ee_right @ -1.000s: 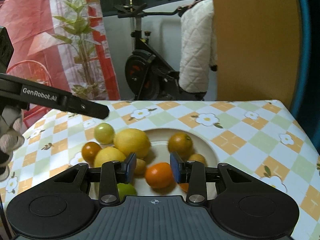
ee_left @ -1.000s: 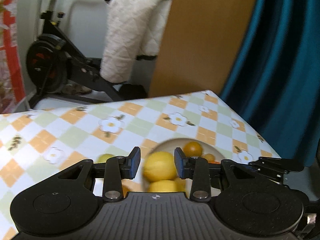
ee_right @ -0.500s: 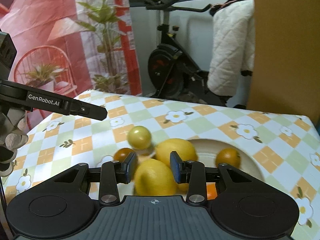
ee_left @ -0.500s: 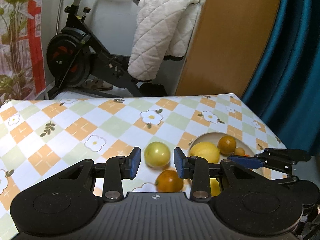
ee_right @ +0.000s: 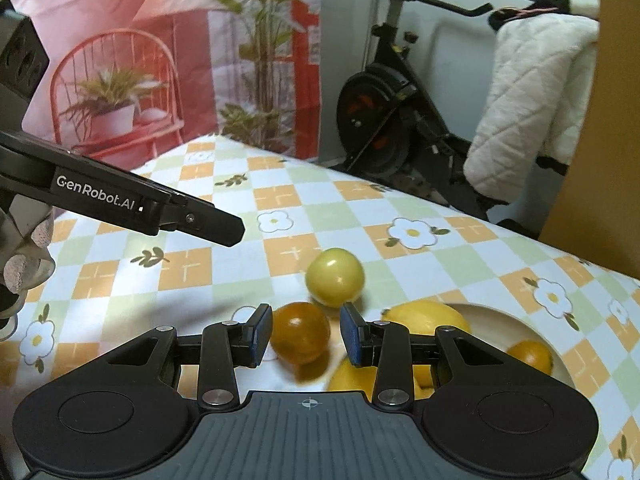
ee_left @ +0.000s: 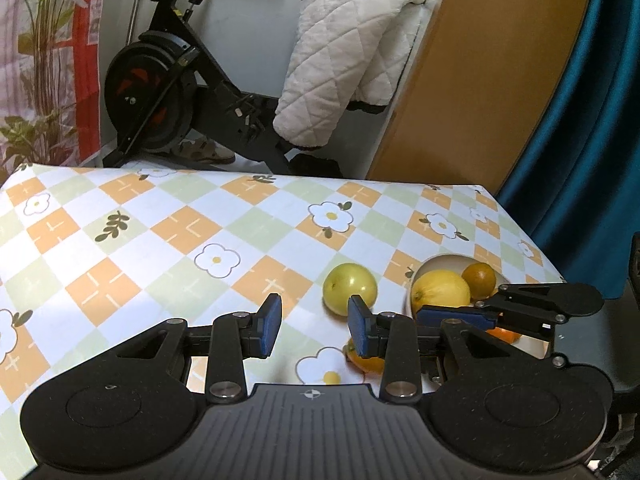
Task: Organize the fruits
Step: 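Withdraw the left gripper and move it to the remaining orange fruit, then close the left gripper around the orange fruit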
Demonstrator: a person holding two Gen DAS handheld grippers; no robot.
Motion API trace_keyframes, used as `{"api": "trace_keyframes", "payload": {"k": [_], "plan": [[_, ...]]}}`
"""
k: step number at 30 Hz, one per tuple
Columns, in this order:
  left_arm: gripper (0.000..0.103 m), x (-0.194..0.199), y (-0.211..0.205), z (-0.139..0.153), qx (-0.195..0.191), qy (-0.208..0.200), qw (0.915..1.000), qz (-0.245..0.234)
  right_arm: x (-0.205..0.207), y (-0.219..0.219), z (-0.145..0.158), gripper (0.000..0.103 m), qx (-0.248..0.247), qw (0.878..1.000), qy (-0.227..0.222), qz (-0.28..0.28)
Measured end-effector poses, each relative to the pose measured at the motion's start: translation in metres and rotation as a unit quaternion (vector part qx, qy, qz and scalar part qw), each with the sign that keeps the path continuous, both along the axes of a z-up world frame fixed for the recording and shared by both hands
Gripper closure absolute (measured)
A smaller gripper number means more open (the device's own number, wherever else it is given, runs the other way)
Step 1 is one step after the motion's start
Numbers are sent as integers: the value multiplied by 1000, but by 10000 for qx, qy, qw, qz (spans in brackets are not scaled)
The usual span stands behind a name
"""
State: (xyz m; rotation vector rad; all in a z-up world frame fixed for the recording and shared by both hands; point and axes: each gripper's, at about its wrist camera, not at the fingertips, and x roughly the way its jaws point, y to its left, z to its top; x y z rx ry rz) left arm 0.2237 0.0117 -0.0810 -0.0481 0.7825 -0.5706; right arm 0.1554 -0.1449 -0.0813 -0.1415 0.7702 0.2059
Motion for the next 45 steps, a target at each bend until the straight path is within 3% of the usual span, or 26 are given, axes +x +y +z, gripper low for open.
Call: {"api": "trace_keyframes", "payload": {"k": [23,45], "plan": [[65,-2,13,-17,-172,211,9995,129,25,22,-30,62,-470,9982,344,-155],[65,-10,11,-21,-56,331,9994,-42,-25,24,-23,62,122,9994,308,-88]]}}
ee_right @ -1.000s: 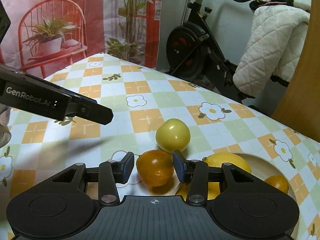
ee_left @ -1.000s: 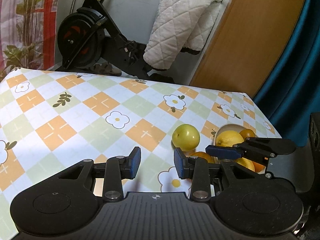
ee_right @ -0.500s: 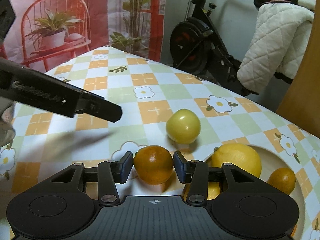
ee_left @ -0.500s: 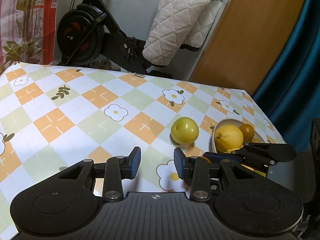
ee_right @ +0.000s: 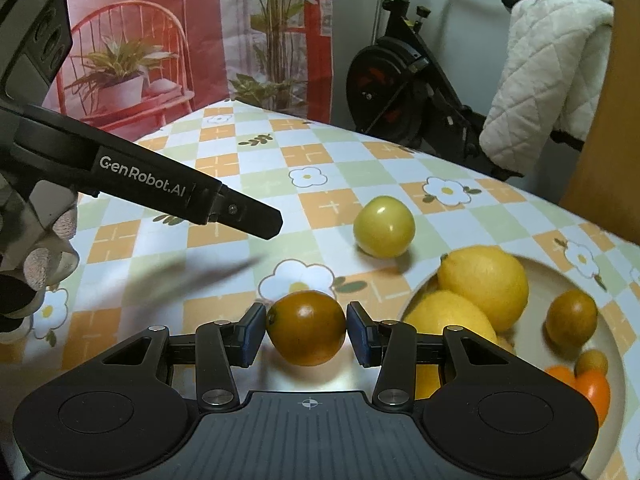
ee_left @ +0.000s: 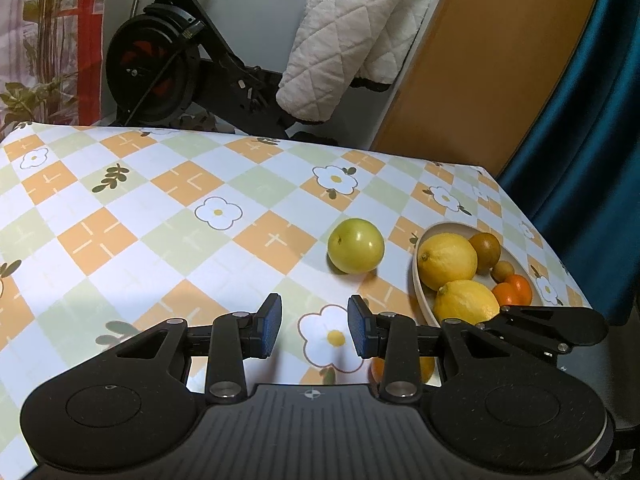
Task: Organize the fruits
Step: 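Close the left gripper around the orange fruit, then lift the orange fruit and carry it toward the plate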
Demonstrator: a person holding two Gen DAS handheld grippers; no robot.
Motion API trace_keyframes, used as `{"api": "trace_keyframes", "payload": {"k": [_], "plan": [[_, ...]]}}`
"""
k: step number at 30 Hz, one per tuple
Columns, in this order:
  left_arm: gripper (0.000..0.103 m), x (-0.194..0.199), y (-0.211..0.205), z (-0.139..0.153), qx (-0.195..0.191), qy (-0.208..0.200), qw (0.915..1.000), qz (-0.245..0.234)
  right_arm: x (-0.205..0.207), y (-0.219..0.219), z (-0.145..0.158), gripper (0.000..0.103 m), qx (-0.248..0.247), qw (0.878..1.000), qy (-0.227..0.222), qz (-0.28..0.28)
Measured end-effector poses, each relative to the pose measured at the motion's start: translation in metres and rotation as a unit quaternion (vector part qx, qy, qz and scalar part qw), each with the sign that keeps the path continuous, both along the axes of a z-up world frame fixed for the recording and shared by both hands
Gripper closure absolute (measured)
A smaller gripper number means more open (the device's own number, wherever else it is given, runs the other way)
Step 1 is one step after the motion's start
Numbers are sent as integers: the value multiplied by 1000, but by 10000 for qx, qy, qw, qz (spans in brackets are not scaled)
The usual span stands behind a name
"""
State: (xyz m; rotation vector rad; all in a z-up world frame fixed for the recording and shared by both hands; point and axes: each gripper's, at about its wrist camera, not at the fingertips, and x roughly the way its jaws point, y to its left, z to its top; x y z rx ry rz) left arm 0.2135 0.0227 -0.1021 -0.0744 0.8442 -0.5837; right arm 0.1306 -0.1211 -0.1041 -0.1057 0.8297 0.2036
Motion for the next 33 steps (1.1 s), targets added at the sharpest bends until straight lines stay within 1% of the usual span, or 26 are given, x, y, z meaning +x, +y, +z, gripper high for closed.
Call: {"api": "trace_keyframes", "payload": {"k": [6,11,25,33], "plan": [[65,-10,-4,-5,22,115,9998,-153,-15,-10,0,62,241,9996,50,-163],[64,-19,-10,-9,-84,268,9993,-267,-25,-18,-1,62,429,9986,118,-283],[64,-47,-38,-18,-340,565,9947,-788,-47,-32,-5,62,694,9966,264,-362],[64,-56,-51,-20,-317,607,9934,-925,-54,-37,-5,62,781,9958,254,-399]]}}
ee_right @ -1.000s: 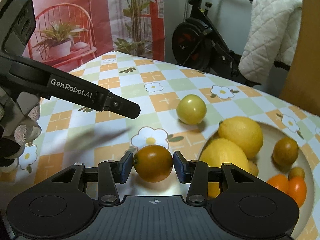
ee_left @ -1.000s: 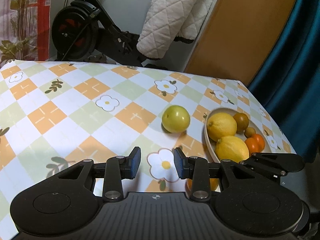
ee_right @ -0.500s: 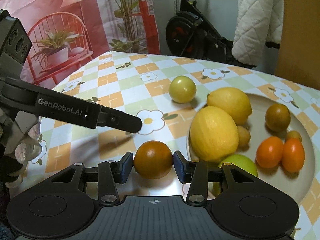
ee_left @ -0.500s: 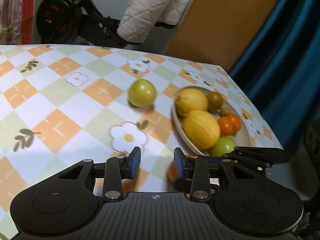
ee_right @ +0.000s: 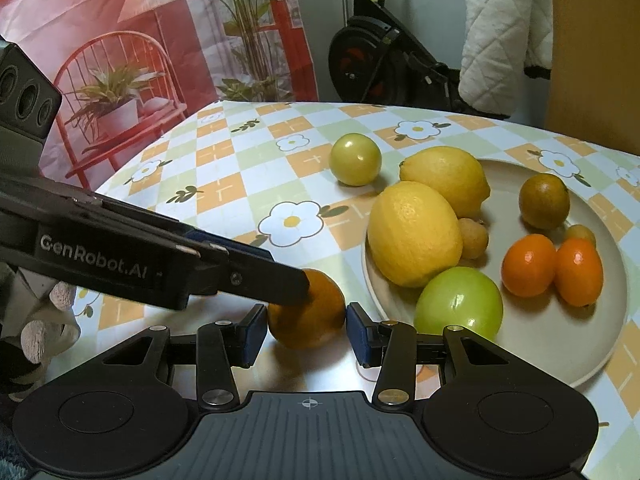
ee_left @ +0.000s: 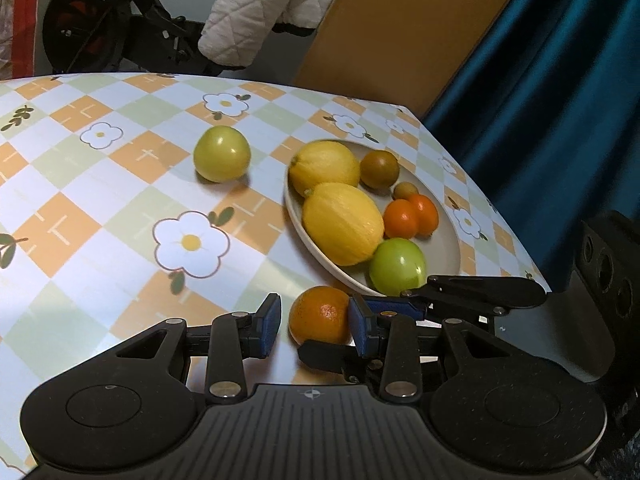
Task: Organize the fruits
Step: 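Lift the orange fruit and carry it toward the plate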
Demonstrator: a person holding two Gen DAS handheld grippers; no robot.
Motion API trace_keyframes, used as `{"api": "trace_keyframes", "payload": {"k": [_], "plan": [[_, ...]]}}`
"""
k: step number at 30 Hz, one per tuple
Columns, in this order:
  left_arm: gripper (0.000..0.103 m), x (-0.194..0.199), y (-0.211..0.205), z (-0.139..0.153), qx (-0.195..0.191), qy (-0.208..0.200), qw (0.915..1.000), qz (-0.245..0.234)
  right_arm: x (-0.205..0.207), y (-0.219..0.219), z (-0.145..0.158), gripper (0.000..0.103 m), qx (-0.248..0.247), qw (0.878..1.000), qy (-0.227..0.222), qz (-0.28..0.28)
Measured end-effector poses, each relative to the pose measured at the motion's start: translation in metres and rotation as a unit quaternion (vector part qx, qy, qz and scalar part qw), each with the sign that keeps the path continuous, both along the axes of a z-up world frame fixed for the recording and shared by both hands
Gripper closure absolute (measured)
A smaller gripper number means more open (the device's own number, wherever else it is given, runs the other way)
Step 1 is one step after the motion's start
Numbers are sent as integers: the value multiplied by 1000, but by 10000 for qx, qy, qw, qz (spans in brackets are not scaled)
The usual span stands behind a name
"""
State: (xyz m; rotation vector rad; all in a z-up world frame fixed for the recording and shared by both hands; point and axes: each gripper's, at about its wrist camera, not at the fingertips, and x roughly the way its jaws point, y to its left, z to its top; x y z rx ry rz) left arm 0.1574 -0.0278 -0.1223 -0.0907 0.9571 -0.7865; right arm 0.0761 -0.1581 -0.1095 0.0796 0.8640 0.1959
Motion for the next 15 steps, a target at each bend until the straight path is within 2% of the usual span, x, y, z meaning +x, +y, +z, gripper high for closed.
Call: {"api": "trace_keyframes", "payload": {"k": [15], "plan": [[64,-8,-4,-4,-6,9,9999,-155,-9,-7,-1,64,150,9999,-1,-75]]}}
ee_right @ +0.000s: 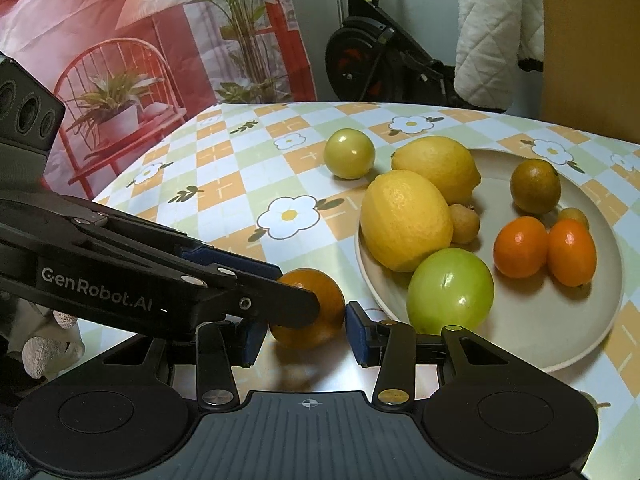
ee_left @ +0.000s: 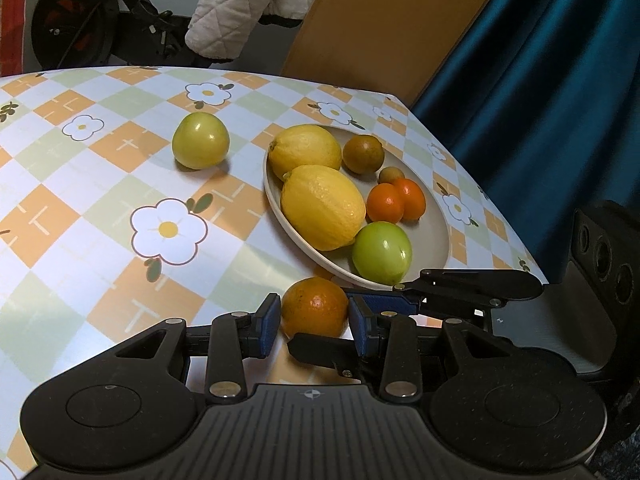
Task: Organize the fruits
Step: 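Lift the orange fruit and carry it toward the plate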
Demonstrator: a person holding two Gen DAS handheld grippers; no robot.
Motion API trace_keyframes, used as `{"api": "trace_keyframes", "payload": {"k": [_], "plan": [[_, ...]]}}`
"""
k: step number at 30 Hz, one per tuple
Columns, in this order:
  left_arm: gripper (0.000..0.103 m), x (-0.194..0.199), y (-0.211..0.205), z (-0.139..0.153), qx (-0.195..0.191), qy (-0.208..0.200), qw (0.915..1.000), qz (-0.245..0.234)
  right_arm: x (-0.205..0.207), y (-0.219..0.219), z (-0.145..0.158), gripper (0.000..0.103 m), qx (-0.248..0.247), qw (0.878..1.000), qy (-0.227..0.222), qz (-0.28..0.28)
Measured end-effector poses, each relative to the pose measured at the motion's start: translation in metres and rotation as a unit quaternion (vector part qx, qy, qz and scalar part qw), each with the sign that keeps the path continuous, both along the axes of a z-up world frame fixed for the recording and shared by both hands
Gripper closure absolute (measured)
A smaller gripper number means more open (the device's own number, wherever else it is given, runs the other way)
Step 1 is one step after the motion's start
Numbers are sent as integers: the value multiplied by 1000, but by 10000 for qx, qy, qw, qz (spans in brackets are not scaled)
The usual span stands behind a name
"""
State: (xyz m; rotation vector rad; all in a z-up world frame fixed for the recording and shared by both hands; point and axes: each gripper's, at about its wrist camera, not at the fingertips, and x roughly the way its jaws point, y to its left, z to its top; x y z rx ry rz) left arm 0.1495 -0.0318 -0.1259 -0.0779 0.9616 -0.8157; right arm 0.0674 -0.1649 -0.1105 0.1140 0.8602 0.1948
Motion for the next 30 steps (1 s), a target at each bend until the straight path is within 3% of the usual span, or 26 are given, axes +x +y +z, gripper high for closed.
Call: {"api": "trace_keyframes", "payload": {"k": [16,30], "plan": [[64,-5,-7,29,-134,-424,9990,41,-8,-5,23,64,-41,9985,-535,-66],[64,14,-63,53,-139,-803,9964,-217,-2,-51,46,64,-277,9935,-1020,-425]]}}
